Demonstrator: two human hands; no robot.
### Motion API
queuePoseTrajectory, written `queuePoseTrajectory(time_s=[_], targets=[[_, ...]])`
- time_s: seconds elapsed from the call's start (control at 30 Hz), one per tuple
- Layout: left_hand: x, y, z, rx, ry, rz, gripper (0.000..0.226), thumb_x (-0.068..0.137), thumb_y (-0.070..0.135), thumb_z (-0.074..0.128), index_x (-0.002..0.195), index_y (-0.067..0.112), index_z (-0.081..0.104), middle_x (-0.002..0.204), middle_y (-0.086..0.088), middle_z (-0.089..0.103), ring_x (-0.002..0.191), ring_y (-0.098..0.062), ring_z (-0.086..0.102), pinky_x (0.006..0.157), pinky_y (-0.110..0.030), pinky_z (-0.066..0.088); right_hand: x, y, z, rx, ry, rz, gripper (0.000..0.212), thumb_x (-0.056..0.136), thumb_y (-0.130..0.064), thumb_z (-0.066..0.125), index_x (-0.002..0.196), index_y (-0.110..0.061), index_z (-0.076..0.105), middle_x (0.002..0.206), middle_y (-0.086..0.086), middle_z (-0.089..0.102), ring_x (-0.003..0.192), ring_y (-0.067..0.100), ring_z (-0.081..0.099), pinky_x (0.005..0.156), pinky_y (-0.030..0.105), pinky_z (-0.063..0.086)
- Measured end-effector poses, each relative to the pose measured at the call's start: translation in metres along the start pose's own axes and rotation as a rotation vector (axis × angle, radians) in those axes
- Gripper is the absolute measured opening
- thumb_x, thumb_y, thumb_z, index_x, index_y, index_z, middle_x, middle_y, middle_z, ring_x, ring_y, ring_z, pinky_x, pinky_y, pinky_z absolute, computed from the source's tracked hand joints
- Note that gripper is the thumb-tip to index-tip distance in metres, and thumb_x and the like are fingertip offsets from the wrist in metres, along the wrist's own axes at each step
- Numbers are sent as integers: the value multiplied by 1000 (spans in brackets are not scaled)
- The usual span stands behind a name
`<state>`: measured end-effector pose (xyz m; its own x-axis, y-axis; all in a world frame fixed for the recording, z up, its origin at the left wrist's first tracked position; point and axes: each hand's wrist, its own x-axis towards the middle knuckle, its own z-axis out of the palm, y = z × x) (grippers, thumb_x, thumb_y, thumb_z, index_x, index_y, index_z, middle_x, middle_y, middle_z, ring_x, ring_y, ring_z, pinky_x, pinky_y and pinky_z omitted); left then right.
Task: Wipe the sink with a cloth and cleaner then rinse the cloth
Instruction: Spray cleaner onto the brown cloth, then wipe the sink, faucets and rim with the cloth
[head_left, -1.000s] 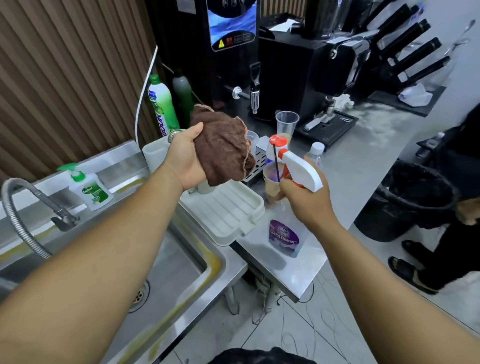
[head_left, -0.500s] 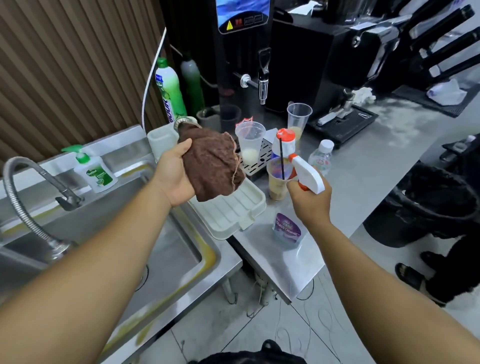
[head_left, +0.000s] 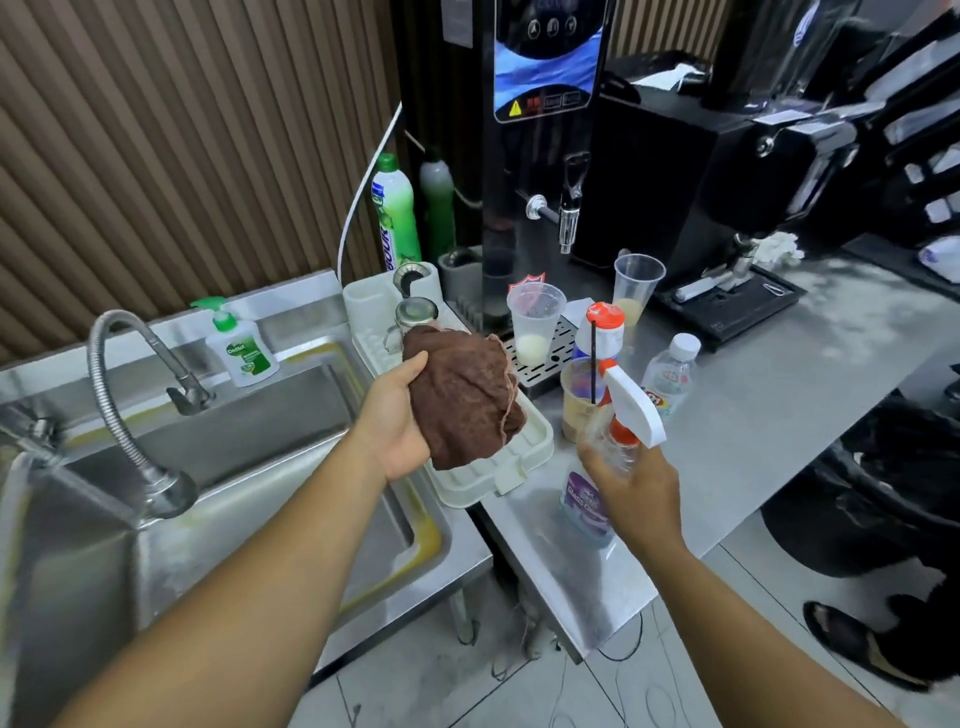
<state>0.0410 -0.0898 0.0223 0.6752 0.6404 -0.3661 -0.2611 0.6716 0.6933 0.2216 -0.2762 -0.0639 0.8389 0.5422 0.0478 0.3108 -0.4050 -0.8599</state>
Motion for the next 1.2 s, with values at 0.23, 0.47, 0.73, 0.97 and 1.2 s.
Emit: queuePoseTrajectory(time_s=[0.23, 0.47, 0.73, 0.97, 1.2], targets=[[-23, 4, -17, -27, -12, -32, 50, 106, 33, 37, 138, -1, 54, 133, -23, 63, 125, -40, 59, 111, -54, 39, -38, 8, -2, 96, 141, -10, 67, 81, -54, 75, 134, -26, 43, 129, -4, 52, 121, 19, 51, 99, 41, 47], [-65, 37, -51, 74, 5, -91, 47, 105, 34, 41, 132, 0, 60, 125, -21, 69, 108, -35, 70, 91, -46, 52, -105, -48, 45, 117, 250, -104, 20, 93, -32, 66, 103, -21, 53, 99, 0, 57, 92, 22, 56, 80, 45, 50], [-136, 98, -126, 286, -29, -59, 46, 100, 27, 52, 137, 0, 57, 131, -21, 65, 122, -35, 62, 102, -44, 51, -126, -218, 124, 231, -611, -180, 42, 88, -62, 59, 111, -30, 71, 110, -14, 71, 102, 5, 66, 90, 29, 51], [-212, 137, -224, 151, 64, 118, 46, 100, 23, 54, 141, 3, 52, 135, -22, 62, 127, -37, 58, 109, -49, 46, -180, -289, 199, 308, -851, -414, 23, 93, -21, 70, 78, -13, 56, 65, -5, 55, 60, 7, 53, 58, 22, 42], [-275, 136, -292, 15, 106, 179, 35, 90, 17, 69, 122, 2, 71, 133, -25, 62, 118, -34, 65, 98, -44, 55, -234, -340, 265, 267, -1110, -571, 19, 90, -14, 73, 75, -16, 62, 67, -9, 58, 66, 4, 55, 62, 20, 44]])
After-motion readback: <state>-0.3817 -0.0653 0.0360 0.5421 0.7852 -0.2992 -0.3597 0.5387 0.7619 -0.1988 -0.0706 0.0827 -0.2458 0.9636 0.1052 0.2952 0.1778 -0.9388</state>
